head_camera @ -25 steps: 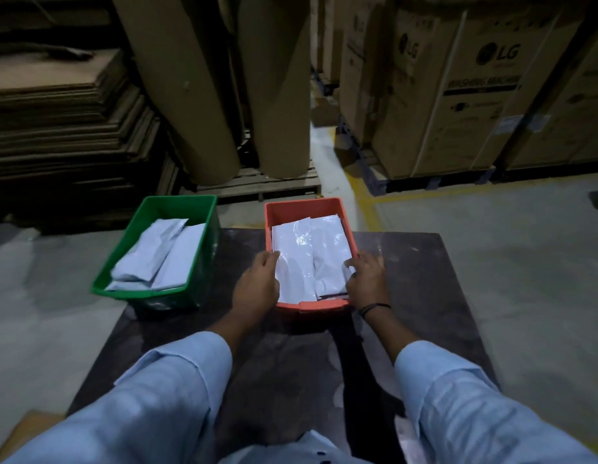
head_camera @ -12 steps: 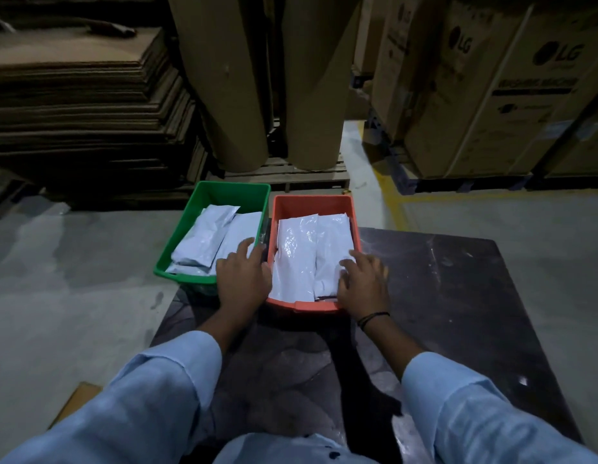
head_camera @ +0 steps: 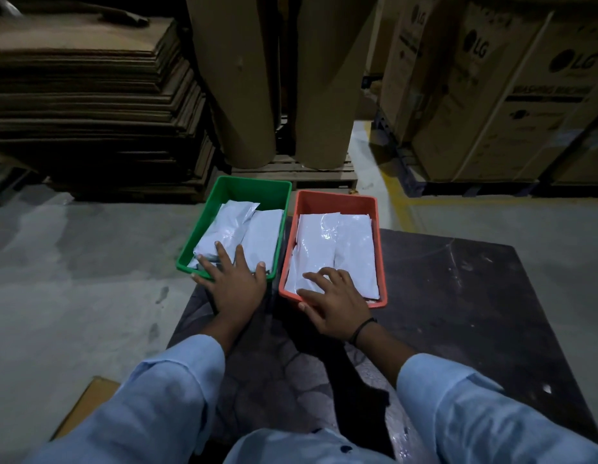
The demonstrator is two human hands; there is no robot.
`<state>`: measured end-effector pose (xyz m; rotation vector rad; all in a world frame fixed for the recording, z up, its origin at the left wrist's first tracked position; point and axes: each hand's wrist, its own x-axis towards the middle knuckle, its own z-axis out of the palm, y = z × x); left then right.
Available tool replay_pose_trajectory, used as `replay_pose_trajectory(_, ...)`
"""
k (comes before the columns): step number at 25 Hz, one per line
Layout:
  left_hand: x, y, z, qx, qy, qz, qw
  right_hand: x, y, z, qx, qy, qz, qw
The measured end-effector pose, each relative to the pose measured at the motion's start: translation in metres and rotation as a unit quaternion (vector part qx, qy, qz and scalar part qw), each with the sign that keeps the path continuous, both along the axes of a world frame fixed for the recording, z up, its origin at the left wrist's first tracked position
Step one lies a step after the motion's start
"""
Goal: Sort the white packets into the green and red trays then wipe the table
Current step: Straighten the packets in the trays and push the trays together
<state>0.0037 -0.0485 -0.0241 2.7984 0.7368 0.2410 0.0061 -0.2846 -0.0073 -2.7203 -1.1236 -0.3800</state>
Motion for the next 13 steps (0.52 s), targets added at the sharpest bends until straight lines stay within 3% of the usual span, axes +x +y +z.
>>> replay_pose_trajectory(13,-0.001,0.015,0.003,-0.006,0.026,-0.013,1.000,0.018,0.028,0.004,0.001,-0.001,0.017,1.000)
